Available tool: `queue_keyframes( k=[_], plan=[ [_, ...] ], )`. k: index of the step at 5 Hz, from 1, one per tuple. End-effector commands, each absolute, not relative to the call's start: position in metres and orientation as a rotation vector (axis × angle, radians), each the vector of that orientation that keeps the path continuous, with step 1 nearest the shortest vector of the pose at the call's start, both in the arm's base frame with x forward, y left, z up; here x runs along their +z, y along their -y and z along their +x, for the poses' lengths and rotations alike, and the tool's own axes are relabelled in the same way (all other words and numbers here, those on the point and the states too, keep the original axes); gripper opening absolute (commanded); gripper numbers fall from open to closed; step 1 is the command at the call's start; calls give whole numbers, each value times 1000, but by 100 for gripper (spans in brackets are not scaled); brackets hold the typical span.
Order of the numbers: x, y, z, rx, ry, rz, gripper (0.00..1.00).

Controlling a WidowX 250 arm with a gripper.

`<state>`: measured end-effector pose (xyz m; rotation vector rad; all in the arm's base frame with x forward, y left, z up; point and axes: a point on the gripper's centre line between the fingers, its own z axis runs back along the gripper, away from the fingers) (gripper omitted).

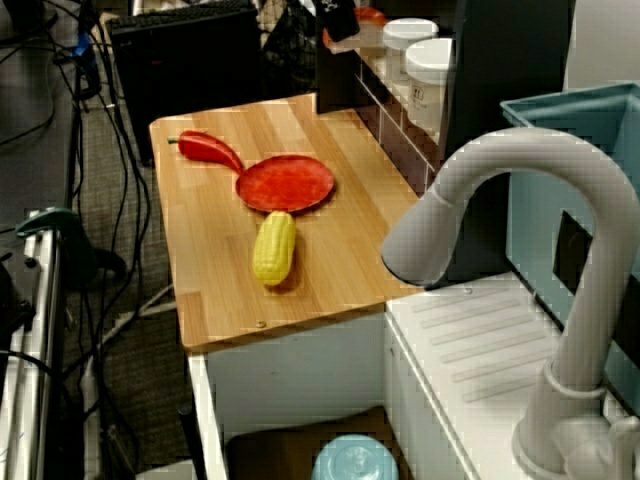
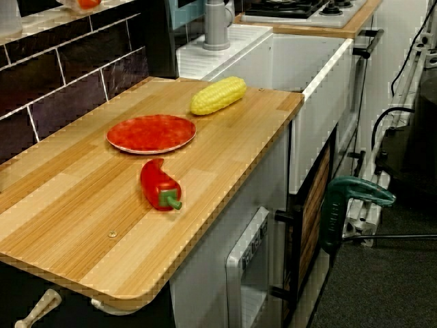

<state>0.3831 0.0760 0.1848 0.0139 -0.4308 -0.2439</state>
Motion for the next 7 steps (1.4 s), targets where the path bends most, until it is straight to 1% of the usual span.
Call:
queue_keyframes(
  k=[1, 3, 4, 7],
  plan=[
    [203, -70, 383, -250, 471, 37, 0],
    [203, -71, 386, -246, 465, 41, 0],
    [203, -72, 386, -253, 464, 43, 100],
    [208, -79, 381, -243, 470, 37, 100]
  ],
)
